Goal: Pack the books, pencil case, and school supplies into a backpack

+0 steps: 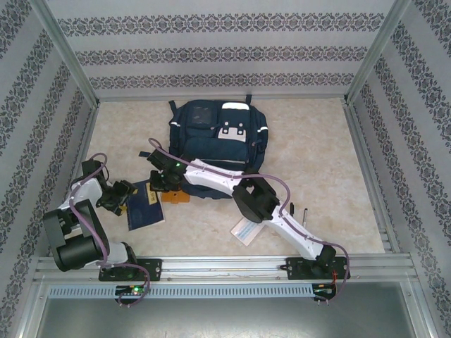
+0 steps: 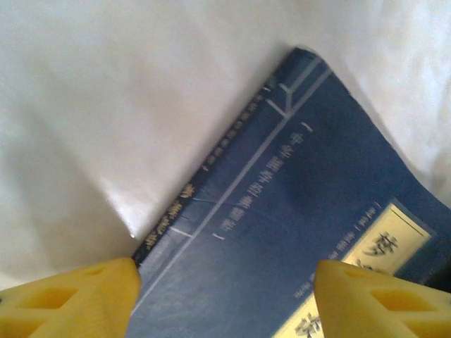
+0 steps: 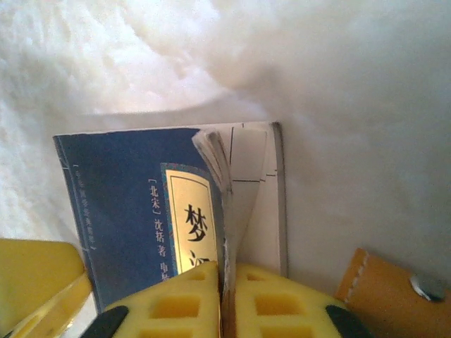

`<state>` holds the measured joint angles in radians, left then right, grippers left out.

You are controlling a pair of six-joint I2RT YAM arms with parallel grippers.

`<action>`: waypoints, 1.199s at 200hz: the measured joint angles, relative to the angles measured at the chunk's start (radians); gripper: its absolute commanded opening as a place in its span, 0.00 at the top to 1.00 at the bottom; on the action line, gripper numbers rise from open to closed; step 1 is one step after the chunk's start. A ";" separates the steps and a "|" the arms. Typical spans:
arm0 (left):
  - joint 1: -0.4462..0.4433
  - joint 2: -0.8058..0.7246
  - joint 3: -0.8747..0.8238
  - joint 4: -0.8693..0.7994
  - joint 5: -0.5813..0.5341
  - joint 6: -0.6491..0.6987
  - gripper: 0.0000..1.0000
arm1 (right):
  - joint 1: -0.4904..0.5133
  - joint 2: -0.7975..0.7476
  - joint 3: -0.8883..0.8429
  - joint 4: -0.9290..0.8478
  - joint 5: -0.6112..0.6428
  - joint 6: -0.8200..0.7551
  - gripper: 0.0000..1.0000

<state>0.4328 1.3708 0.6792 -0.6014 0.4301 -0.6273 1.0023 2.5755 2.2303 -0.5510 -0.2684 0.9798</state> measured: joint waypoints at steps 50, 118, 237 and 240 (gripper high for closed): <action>-0.015 -0.038 0.063 -0.133 -0.021 0.086 0.24 | -0.021 -0.047 -0.064 -0.018 -0.014 -0.141 0.95; -0.019 0.191 0.105 -0.140 0.129 0.221 0.38 | -0.071 -0.073 -0.146 0.037 -0.138 -0.240 0.97; -0.034 0.001 -0.012 0.058 0.390 0.196 0.57 | -0.163 -0.104 -0.311 0.301 -0.336 -0.221 1.00; -0.039 -0.004 -0.012 0.069 0.402 0.192 0.57 | -0.163 -0.104 -0.314 0.307 -0.341 -0.220 1.00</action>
<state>0.3943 1.3666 0.6670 -0.5327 0.8326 -0.4355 0.8394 2.4714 1.9167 -0.2440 -0.6098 0.7593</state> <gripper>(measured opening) 0.427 0.043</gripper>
